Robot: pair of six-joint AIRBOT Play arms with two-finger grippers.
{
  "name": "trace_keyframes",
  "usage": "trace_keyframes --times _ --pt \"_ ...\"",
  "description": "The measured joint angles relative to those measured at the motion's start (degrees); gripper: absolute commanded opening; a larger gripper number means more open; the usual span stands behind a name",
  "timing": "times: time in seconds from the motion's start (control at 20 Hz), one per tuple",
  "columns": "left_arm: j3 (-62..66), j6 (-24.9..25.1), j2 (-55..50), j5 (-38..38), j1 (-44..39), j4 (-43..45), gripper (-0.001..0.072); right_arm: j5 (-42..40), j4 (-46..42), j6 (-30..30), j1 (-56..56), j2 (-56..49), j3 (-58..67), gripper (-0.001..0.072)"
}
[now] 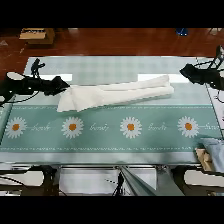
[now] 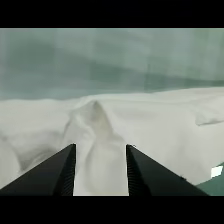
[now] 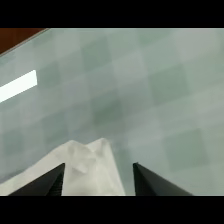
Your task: Fold the shirts.
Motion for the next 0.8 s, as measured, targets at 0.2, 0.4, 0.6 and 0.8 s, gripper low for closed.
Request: trace_keyframes --times 0.2,0.4,0.6,0.8 --pt "0.00 0.87 -0.02 -5.55 1.46 -0.07 0.0389 4.02 -7.19 8.22 -2.97 -1.81 1.73 0.0602" --pt "0.00 1.68 -0.02 -7.78 1.46 -0.24 0.0388 8.55 2.84 9.51 -3.78 -8.46 2.19 0.0600" --pt "0.00 3.34 -0.02 -8.87 1.05 -2.56 0.0388 10.49 12.92 6.93 -0.68 -14.23 2.38 0.0593" --pt "0.00 6.14 -0.02 -9.27 0.76 -7.48 0.0380 8.83 16.81 5.90 3.76 -17.05 2.38 0.0181"
